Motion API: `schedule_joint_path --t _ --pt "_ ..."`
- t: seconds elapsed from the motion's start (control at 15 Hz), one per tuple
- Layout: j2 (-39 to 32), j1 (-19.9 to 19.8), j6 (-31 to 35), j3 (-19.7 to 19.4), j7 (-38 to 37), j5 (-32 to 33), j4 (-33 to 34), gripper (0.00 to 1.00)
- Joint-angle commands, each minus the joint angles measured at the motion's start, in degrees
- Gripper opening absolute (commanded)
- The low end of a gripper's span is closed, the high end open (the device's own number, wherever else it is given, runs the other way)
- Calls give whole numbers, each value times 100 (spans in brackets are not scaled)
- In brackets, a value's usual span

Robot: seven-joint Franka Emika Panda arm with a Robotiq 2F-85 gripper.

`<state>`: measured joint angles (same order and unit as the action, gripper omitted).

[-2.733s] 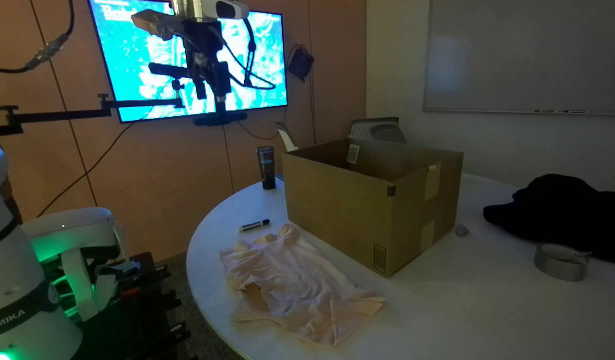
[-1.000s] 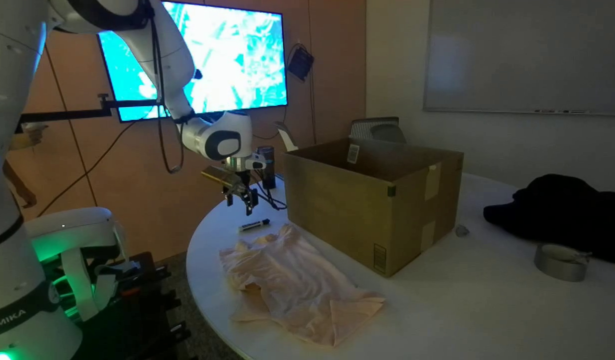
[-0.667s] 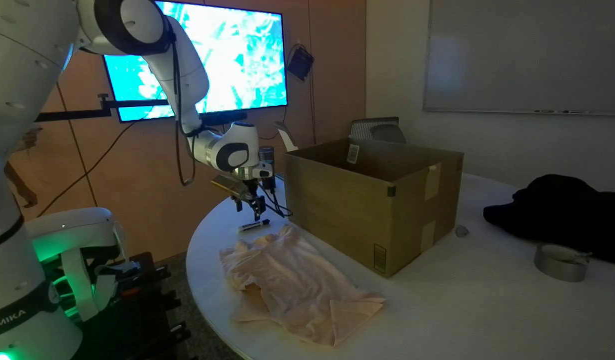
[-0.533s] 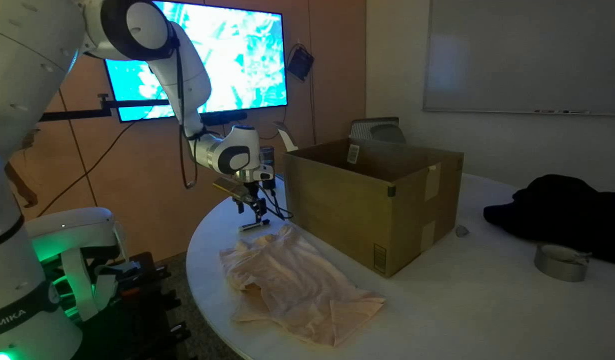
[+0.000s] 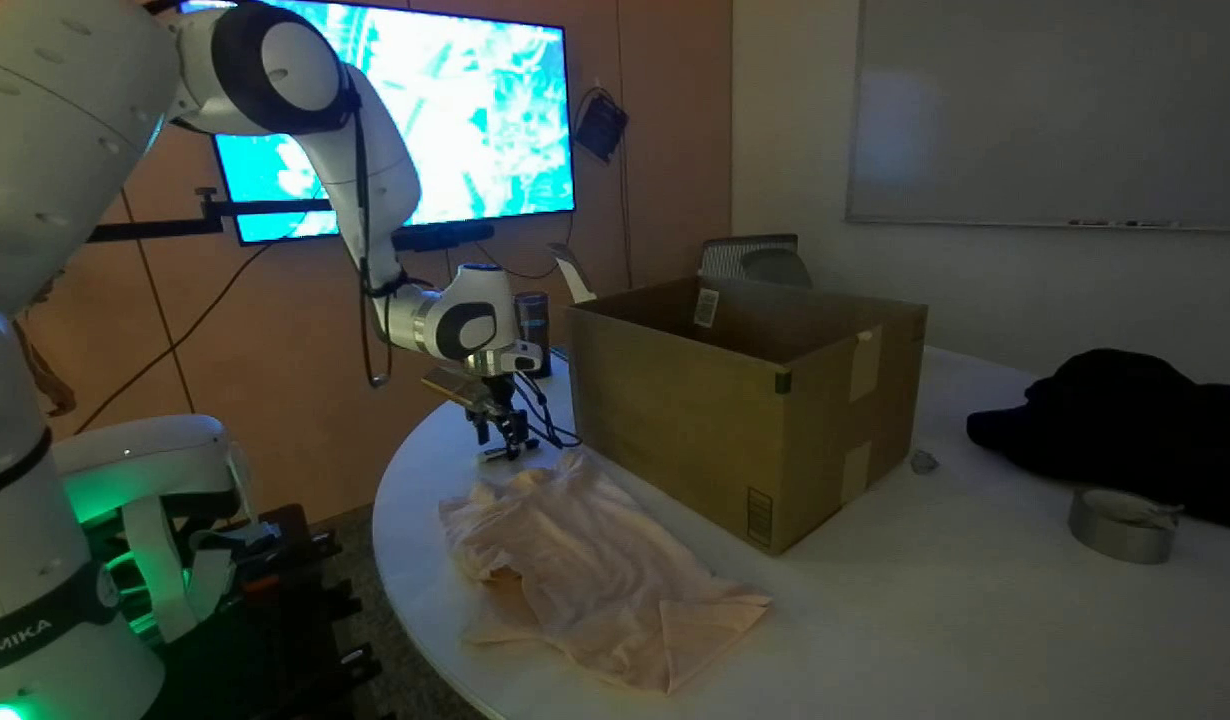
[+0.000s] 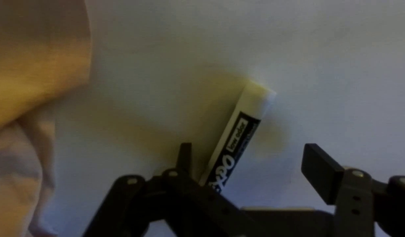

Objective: Put the marker on the towel and wrap it, then put it in the box

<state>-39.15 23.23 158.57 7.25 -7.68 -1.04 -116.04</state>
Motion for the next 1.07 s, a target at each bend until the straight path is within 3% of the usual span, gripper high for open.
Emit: schedule_joint_path --t 0.0,0.47,1.0 --pt "-54 101 -122 -99 -234 166 73 53" --pt "281 22 -343 -71 -234 160 -150 3" --pt "1565 -612 -788 361 187 -121 -1148 5"
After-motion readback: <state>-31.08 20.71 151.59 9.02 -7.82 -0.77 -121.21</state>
